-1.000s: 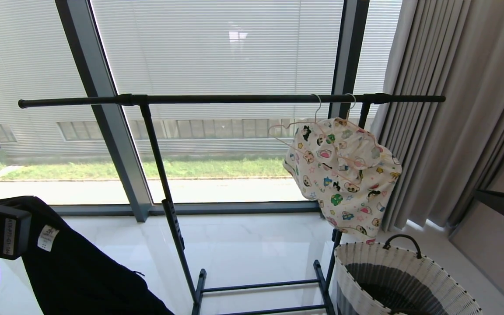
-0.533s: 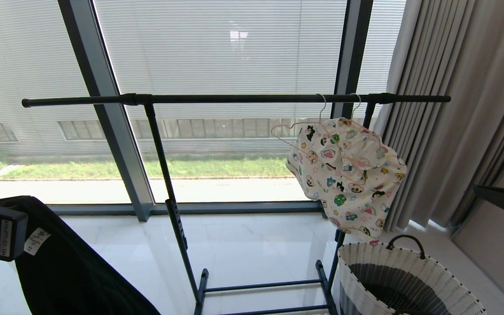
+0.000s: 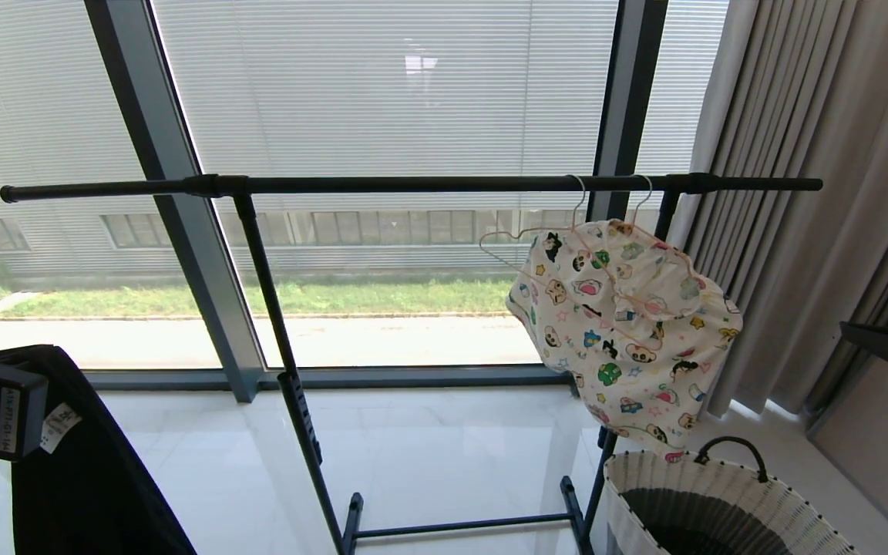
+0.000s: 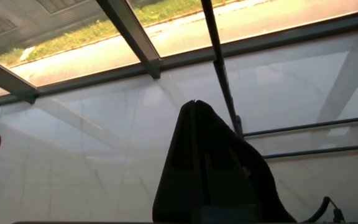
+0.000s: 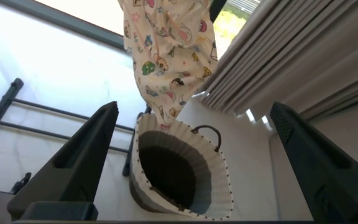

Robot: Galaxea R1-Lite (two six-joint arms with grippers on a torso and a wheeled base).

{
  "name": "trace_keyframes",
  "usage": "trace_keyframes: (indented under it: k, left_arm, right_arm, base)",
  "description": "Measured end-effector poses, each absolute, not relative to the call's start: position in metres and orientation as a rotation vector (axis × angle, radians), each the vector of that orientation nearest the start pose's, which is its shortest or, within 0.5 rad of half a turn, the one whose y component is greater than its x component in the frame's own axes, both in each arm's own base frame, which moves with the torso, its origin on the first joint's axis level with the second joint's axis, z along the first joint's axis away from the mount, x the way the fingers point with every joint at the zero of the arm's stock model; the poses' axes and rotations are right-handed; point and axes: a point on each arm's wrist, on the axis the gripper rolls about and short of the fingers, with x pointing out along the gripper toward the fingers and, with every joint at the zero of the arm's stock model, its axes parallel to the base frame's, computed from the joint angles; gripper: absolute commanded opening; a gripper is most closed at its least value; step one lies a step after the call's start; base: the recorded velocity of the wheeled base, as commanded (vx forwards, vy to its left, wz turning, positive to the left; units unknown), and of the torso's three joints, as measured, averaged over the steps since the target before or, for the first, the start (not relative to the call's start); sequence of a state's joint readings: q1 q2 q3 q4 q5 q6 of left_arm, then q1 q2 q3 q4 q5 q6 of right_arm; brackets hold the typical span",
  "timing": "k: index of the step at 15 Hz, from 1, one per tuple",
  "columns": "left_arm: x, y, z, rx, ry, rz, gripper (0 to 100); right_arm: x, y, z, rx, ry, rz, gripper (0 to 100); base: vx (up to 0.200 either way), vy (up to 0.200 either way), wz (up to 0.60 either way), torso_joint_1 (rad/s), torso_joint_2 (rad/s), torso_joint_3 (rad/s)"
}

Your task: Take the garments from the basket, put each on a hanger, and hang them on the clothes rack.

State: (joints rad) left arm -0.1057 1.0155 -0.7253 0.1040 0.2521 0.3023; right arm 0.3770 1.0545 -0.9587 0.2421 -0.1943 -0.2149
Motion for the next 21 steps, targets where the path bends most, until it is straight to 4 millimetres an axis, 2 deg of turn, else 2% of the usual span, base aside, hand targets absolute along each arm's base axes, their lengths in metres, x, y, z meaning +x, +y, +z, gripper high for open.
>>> trace_keyframes:
  k: [10,17,21]
  left_arm:
    - [0.125,-0.008,0.238,0.368,0.408,0.085,0]
    - [0.114,-0.006,0.229,0.362,0.417,0.088,0]
    - [0.108,-0.004,0.230,0.355,0.398,0.108,0]
  right_arm:
    - [0.120,0.044,0.286,-0.306,0.301,0.241,100]
    - [0.125,0.048,0.279,-0.284,0.329,0.376,100]
    - [0.144,0.050,0.271,-0.268,0.389,0.428,100]
  base:
    - [0.200,0.000,0.00,0.004,0.00,0.002]
    - [0.000,0.000,0.00,0.000,0.00,0.000]
    - [0.000,0.000,0.00,0.000,0.00,0.000]
